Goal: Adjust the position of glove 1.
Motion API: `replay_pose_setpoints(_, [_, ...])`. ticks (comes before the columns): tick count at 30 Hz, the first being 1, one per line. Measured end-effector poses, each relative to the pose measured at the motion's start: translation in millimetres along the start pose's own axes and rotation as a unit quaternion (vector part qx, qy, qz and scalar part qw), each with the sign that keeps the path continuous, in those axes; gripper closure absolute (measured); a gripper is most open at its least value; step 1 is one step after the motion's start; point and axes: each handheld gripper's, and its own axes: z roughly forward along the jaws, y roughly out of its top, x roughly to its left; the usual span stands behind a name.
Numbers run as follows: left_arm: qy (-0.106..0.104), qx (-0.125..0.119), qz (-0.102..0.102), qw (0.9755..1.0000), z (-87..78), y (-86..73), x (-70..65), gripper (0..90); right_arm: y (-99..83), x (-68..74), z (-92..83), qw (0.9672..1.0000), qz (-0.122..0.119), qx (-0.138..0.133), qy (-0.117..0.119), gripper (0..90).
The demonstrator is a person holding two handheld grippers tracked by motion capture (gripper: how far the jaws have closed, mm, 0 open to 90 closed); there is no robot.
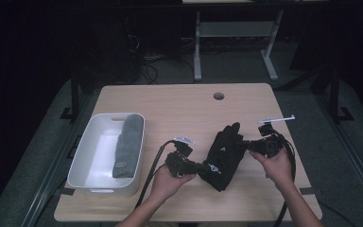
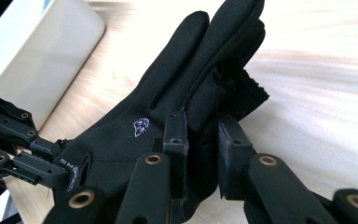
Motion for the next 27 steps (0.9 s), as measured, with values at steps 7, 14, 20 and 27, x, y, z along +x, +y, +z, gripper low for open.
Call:
replay_pose_setpoints(7, [0.005, -0.012, 0.001, 0.9999, -14.6, 2.2, -0.4, 81.6, 13.1, 10.8, -1.5, 0.9999, -0.001, -0.008, 0.015, 76.1])
replay_pose_setpoints(14, [0.013, -0.023, 0.007, 0.9996, -30.4, 3.7, -0.2, 81.6, 26.0, 22.5, 0.2, 0.9996, -0.010, -0.012, 0.026, 76.2])
replay_pose_setpoints(20, [0.016, -0.032, 0.004, 0.9993, -44.5, 3.9, 1.3, 81.6, 35.0, 30.8, 3.7, 0.9990, -0.013, -0.016, 0.039, 76.3])
replay_pose_setpoints(27, [0.026, -0.044, 0.006, 0.9987, -61.2, 5.0, 3.9, 81.5, 48.4, 42.9, 6.9, 0.9983, -0.023, -0.020, 0.049, 76.4])
